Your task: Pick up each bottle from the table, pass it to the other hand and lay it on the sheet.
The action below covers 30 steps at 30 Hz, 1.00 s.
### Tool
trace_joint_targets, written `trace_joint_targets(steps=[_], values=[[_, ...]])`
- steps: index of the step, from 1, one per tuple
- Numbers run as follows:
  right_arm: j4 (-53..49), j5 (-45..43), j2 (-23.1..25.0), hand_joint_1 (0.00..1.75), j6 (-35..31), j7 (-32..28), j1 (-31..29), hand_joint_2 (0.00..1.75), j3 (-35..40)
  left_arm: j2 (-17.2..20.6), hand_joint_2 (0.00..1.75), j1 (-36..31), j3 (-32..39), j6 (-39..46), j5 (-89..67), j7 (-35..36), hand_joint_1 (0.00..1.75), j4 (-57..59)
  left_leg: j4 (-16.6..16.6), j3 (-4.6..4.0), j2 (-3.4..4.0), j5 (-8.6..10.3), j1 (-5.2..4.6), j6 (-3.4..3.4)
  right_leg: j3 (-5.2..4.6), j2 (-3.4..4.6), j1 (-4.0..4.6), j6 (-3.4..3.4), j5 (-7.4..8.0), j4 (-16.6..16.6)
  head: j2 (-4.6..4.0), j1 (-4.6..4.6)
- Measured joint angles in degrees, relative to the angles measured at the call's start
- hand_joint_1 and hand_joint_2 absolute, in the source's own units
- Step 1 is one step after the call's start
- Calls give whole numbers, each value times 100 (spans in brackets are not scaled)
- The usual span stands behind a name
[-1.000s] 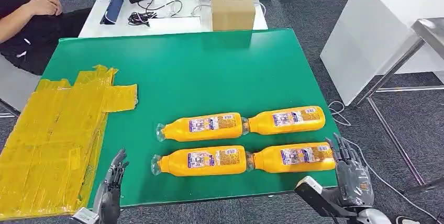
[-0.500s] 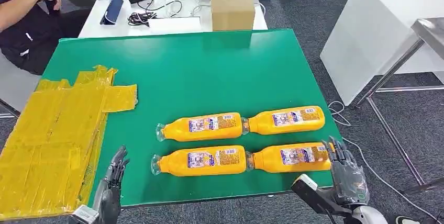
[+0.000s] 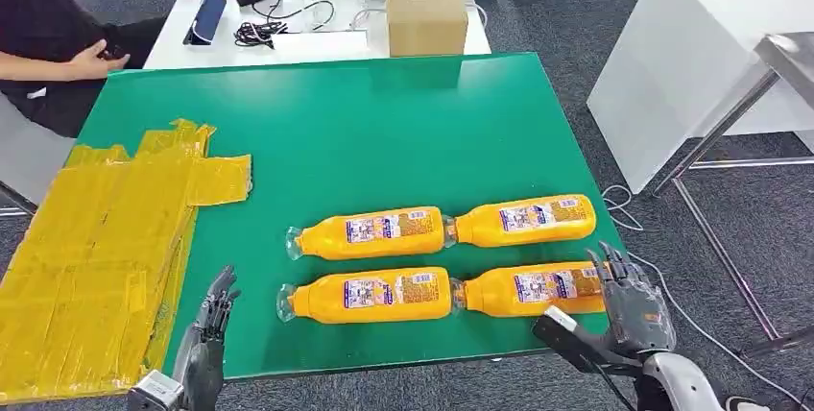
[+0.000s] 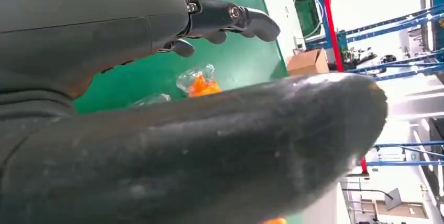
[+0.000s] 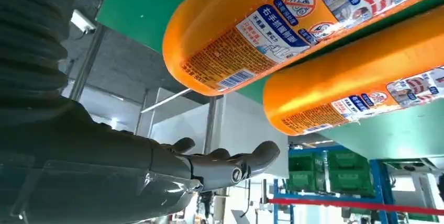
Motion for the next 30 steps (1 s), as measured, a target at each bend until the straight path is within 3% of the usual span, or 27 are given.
trace_joint_targets(steps=[30], values=[[848,-11,-183,0,535,-118,-700,175,323,-55,0,-70,4,-28,20,118,0,-59,0,-1,-1,1,0,0,2,-1,0,0,0,0,0,0]])
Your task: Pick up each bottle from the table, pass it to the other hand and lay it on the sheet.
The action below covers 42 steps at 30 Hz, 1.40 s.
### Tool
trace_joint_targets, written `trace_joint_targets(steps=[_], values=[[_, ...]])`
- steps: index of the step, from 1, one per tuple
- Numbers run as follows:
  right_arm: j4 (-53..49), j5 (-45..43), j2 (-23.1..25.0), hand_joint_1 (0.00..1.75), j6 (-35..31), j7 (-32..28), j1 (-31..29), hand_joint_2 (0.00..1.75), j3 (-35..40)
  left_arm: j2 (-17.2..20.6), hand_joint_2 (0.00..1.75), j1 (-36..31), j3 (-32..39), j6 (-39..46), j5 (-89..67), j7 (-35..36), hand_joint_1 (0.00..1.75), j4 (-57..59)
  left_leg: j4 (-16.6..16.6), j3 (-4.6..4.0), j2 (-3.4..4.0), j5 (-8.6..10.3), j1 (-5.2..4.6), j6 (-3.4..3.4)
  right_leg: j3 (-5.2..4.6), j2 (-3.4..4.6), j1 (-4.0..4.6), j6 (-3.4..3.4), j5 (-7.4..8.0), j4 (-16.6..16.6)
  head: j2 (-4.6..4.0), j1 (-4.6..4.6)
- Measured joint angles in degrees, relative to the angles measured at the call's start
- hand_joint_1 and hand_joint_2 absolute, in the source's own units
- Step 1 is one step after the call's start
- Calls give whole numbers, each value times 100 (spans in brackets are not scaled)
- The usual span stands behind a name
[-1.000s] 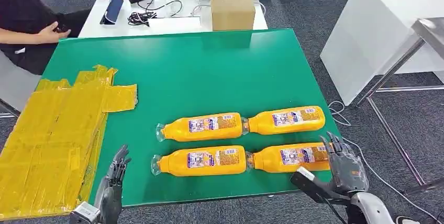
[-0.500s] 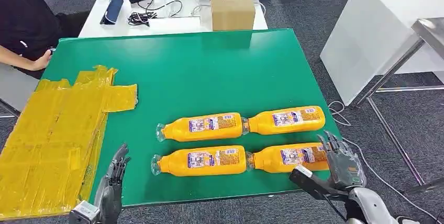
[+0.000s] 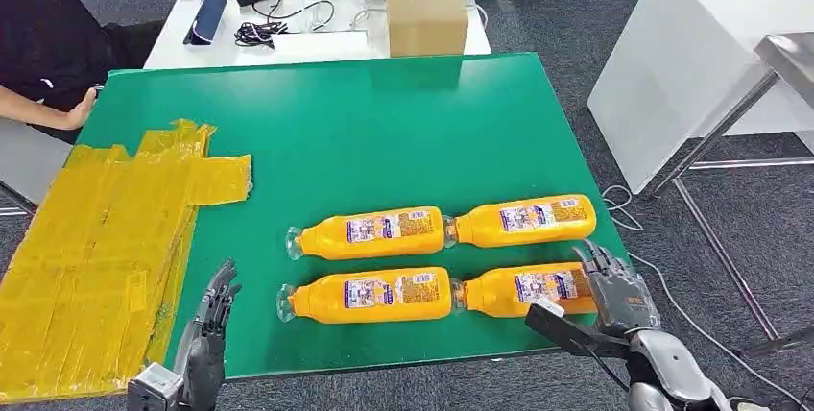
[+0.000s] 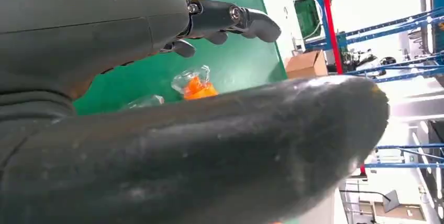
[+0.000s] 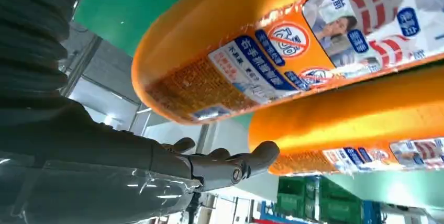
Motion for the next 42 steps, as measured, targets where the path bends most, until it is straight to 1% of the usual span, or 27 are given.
trace_joint_targets(steps=[4,7,16,17,18,20,21,24,27,34,36,39,40,42], values=[[99,-20,-33,0,37,-9,-56,175,50,0,0,-9,0,2,0,0,0,0,0,0,0,0,0,0,0,0,0,0,0,0,0,0],[204,-112,-90,0,225,-48,-97,175,149,0,0,-14,0,2,0,2,0,0,0,0,0,0,0,0,0,0,0,0,0,0,0,-2],[446,-490,-601,0,638,-181,-310,175,619,0,0,-53,2,-4,33,13,0,24,0,14,0,-1,0,1,2,1,0,0,0,-1,0,0],[468,-514,-641,61,651,-181,-326,175,652,0,0,-53,2,-4,33,13,0,26,0,16,1,-1,0,1,1,1,0,0,0,-1,0,0],[483,-553,-680,140,686,-181,-356,175,697,0,0,-55,2,-2,33,13,0,31,0,16,2,-1,0,1,11,3,0,0,0,-1,0,0],[509,-714,-795,171,835,-192,-404,175,815,0,0,-72,2,2,50,13,0,46,0,28,4,-1,1,1,1,4,0,0,0,-2,0,0],[520,-798,-868,173,894,-210,-430,175,879,0,0,-85,2,9,72,11,0,63,0,38,3,-4,1,1,-24,3,1,0,-1,-2,0,0],[555,-1155,-1142,175,1078,-282,-485,175,1078,4,0,-121,-2,28,127,-13,0,105,0,43,2,-9,1,5,-20,2,0,0,-3,-4,0,0],[566,-1570,-1515,175,1211,-302,-492,175,1336,13,0,-136,-24,90,210,-42,0,171,0,48,4,-9,0,5,-17,4,0,1,-3,-4,0,-2],[547,-2037,-2037,175,1220,-232,-486,175,1668,57,0,-166,-116,223,324,-66,0,269,1,57,0,-9,0,6,-8,2,-1,1,-3,-6,0,0],[520,-2052,-2123,175,1073,-166,-452,175,1720,70,0,-167,-142,254,341,-66,0,273,1,57,-2,-9,-1,6,-5,1,-1,1,-3,-6,0,0],[451,-1899,-2081,175,453,-29,-305,175,1711,81,0,-141,-146,315,398,-59,0,269,0,53,-1,-9,-1,6,-1,0,-1,1,-3,-6,0,0],[437,-1869,-2059,175,380,-2,-272,175,1705,83,0,-134,-146,317,409,-57,0,269,0,52,1,-9,-1,6,30,2,-1,1,-2,-6,0,0],[400,-1794,-2033,175,240,64,-210,175,1698,87,0,-130,-144,315,444,-46,0,267,1,53,5,-6,-1,7,42,4,0,2,1,-6,0,-2]])
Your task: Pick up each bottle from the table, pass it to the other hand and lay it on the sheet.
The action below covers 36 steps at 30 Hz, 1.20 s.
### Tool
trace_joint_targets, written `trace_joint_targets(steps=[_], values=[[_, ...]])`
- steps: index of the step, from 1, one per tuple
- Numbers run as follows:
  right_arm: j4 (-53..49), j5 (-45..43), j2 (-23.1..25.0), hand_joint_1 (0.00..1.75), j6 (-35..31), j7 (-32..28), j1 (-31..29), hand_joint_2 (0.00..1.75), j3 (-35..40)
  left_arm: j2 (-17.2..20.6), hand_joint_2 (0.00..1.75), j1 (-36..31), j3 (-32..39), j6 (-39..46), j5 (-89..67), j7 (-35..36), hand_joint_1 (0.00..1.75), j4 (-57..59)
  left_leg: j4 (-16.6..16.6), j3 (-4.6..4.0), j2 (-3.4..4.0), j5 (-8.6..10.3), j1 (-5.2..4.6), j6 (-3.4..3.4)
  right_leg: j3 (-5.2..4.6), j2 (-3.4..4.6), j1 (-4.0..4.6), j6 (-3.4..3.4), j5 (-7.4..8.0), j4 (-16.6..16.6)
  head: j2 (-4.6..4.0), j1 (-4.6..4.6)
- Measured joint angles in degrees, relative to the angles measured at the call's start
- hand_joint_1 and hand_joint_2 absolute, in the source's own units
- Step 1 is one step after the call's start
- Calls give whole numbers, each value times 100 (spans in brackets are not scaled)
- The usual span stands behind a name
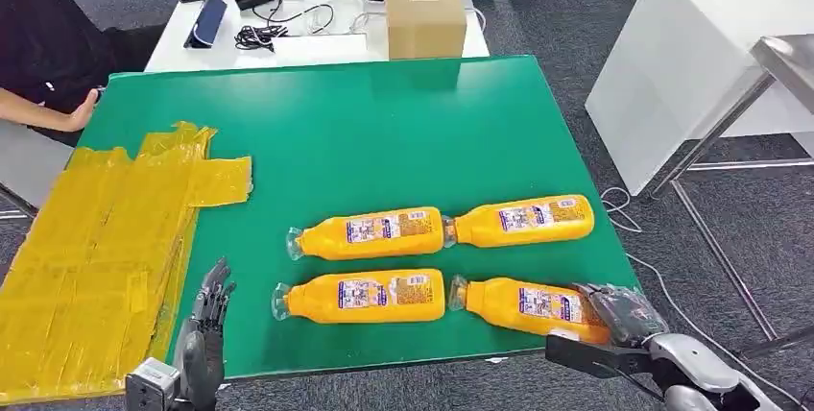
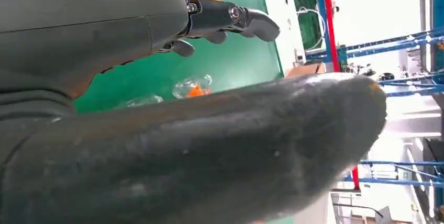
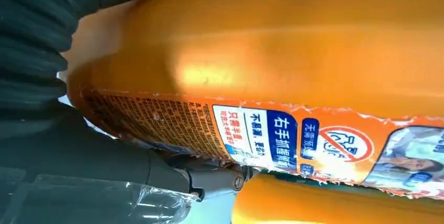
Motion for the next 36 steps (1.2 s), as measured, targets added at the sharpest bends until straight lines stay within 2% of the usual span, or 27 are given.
trace_joint_targets(steps=[4,7,8,11,14,17,20,23,27,28,32,36], values=[[-499,144,72,175,-544,205,514,175,-278,0,0,120,48,-155,131,55,0,-131,0,-16,-17,1,-1,0,1,-15,-2,0,-1,1,0,2],[-969,177,98,175,-592,315,878,175,-569,-2,0,212,118,-236,173,87,0,-251,0,-24,-7,1,0,0,-11,-6,0,0,-1,2,0,-2],[-1065,179,103,175,-594,315,950,175,-638,-2,175,219,133,-243,177,90,0,-275,0,-24,-6,1,0,-1,-13,-2,0,0,-1,2,0,0],[-1364,159,190,175,-835,293,1207,175,-870,-31,175,265,203,-413,376,127,0,-352,-1,-28,-7,1,0,-1,-17,-5,0,0,-1,2,0,0],[-1968,-338,569,175,-1097,172,1584,175,-1345,-127,175,444,409,-698,741,300,0,-551,-1,-36,-5,0,1,-1,-24,-3,2,0,-2,2,0,0],[-2468,-601,890,175,-1105,109,1828,175,-1710,-206,175,576,608,-809,868,376,0,-739,-2,-38,-2,-1,2,-1,-31,-1,2,-2,-3,2,0,0],[-2719,-643,1069,175,-1105,81,1948,175,-1924,-258,175,647,719,-852,894,402,0,-842,-4,-38,-2,-4,2,-4,-84,-1,1,-3,-5,1,0,0],[-2848,-649,1182,175,-1105,63,2013,175,-2048,-293,175,666,780,-870,900,406,0,-903,-4,-39,-3,-6,1,-5,-87,-1,0,-4,-7,1,0,2],[-3101,-820,1525,175,-1280,-489,2176,175,-2249,-411,175,765,966,-1213,1215,526,0,-1029,-3,-43,-4,-5,-1,-4,-81,-2,-1,-3,-5,1,0,2],[-3179,-788,1639,175,-1332,-596,2189,175,-2277,-453,175,793,1020,-1263,1285,600,0,-1092,-2,-47,-2,-4,0,-4,-50,-1,-1,-2,-3,2,0,0],[-3410,-225,1961,171,-1589,-728,2128,175,-2091,-588,175,862,1167,-1399,1622,955,0,-1425,-3,-50,0,-1,3,-2,-39,1,3,-1,-2,3,0,0],[-3383,-84,2109,173,-1669,-678,1530,175,-1422,-651,175,842,1204,-1405,2099,1257,0,-1707,-5,-48,6,1,9,-5,-38,7,13,-5,0,3,0,0]])
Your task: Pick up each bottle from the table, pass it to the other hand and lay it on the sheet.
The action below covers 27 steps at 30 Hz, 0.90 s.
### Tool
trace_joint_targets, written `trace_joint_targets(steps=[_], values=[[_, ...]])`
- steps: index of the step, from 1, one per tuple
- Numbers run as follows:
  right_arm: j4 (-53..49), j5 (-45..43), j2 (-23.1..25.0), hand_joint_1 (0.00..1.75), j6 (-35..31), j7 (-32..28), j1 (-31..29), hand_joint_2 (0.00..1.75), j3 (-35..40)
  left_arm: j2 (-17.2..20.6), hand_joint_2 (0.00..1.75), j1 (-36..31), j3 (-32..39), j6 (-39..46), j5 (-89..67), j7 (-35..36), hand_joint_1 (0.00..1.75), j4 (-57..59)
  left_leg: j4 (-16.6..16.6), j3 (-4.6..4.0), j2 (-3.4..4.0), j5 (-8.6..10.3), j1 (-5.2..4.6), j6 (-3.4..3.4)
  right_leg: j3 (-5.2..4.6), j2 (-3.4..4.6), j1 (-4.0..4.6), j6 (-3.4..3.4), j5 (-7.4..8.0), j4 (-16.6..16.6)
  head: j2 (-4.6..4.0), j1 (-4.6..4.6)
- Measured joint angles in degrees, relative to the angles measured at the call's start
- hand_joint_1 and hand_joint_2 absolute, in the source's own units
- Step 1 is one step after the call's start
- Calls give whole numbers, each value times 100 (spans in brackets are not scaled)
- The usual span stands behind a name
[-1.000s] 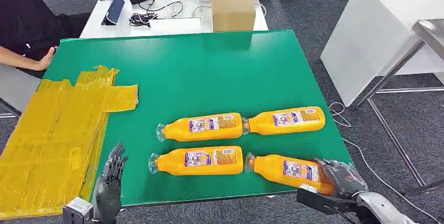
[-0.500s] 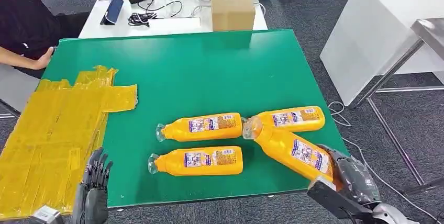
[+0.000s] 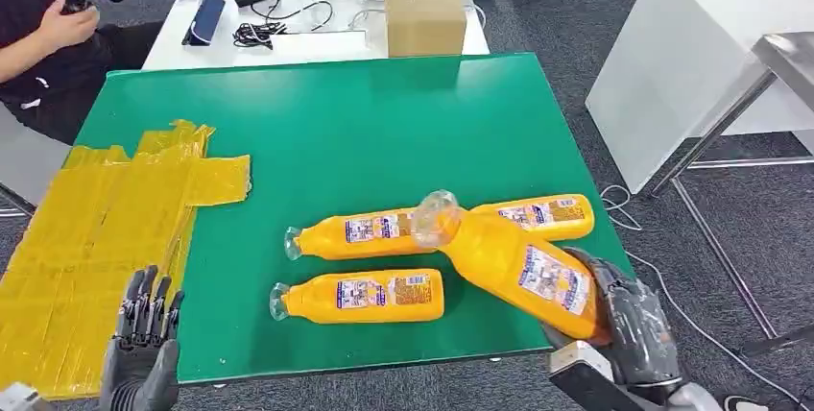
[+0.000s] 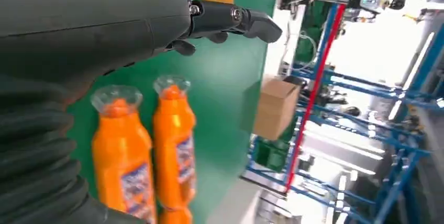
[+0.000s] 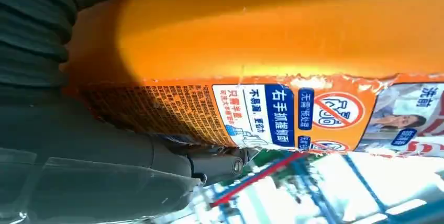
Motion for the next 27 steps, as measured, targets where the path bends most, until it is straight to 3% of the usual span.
trace_joint_targets(steps=[4,9,14,27], values=[[815,-583,253,171,884,131,-1455,175,595,20,175,-311,-107,-87,920,397,0,-41,-1,0,34,27,6,-10,-10,20,7,-28,32,0,0,2],[2099,-312,899,166,1009,273,-3058,175,1237,63,175,-628,-348,-217,1619,636,0,0,1,-16,27,65,11,-11,-27,18,12,-24,62,2,0,2],[2498,-125,1302,168,1007,343,-3475,175,1916,77,175,-643,-417,-295,1711,636,0,2,1,-39,9,67,15,-12,-41,9,17,-24,61,6,0,2],[3091,346,2007,164,695,597,-4187,175,2646,81,175,-714,-446,-643,2032,693,0,18,1,-65,7,67,15,-13,-63,8,17,-24,61,7,0,2]])
